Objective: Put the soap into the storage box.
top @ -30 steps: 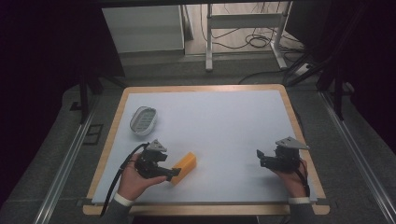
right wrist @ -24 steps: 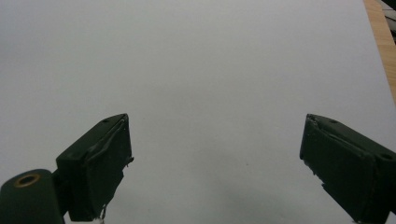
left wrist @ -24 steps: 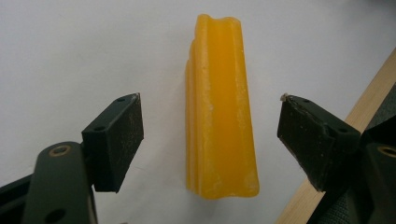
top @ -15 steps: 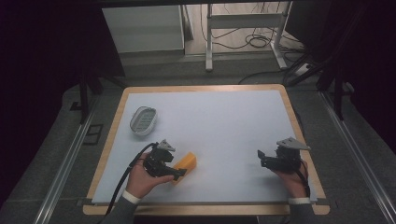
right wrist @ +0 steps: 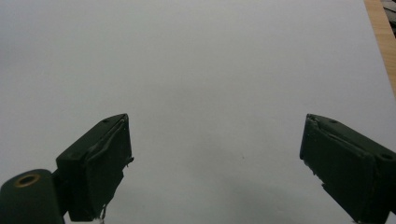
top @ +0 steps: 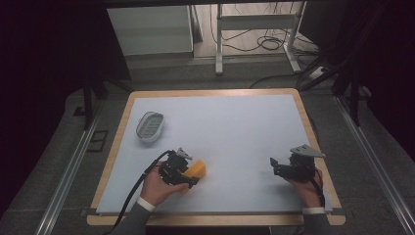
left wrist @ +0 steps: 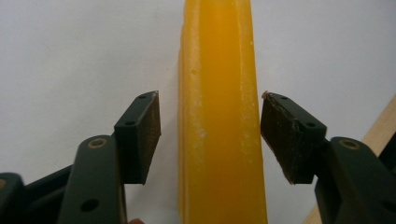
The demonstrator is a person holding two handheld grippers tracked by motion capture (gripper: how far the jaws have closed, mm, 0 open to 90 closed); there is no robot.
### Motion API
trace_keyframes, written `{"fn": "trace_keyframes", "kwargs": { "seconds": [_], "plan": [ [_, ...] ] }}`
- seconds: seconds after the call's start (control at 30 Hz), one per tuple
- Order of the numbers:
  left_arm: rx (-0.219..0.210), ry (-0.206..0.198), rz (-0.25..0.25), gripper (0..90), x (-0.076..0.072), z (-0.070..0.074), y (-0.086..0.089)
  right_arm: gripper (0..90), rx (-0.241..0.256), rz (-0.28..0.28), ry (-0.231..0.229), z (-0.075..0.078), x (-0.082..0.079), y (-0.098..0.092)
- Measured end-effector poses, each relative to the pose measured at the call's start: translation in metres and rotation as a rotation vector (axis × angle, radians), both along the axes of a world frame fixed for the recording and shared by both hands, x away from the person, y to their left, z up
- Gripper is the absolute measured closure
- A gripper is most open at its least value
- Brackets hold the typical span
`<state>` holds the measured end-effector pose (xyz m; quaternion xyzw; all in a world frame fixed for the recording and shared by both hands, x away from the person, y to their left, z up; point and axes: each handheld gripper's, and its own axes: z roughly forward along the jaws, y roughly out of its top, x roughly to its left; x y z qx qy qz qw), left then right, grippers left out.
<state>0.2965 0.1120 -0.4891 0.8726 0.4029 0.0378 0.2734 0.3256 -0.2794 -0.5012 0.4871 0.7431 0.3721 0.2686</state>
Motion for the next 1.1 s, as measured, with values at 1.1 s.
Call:
{"fn": "trace_keyframes", "kwargs": {
  "seconds": [1.1],
  "plan": [
    [-0.012,0.004,0.013,60.9,0.008,0.003,0.018,9.0,0.0,-0.024,0.011,-0.003,0.0,-0.002]
  ]
}}
